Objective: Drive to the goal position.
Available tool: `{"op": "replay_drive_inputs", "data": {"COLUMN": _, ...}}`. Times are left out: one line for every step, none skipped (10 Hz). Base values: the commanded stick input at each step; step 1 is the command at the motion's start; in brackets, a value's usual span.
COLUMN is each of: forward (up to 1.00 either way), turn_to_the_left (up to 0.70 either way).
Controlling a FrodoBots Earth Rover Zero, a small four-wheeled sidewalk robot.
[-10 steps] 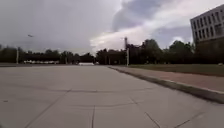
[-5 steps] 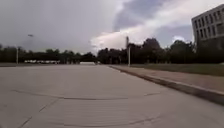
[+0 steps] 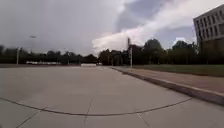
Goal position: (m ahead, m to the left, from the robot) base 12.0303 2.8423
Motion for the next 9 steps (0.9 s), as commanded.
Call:
{"op": "replay_drive_inputs", "data": {"forward": 1.00, "turn_to_the_left": 0.00}}
{"op": "replay_drive_inputs", "data": {"forward": 1.00, "turn_to_the_left": 0.03}}
{"op": "replay_drive_inputs", "data": {"forward": 1.00, "turn_to_the_left": 0.25}}
{"op": "replay_drive_inputs", "data": {"forward": 1.00, "turn_to_the_left": 0.00}}
{"op": "replay_drive_inputs", "data": {"forward": 1.00, "turn_to_the_left": 0.00}}
{"op": "replay_drive_inputs", "data": {"forward": 1.00, "turn_to_the_left": 0.00}}
{"op": "replay_drive_inputs", "data": {"forward": 1.00, "turn_to_the_left": 0.00}}
{"op": "replay_drive_inputs", "data": {"forward": 1.00, "turn_to_the_left": 0.00}}
{"op": "replay_drive_inputs", "data": {"forward": 1.00, "turn_to_the_left": 0.00}}
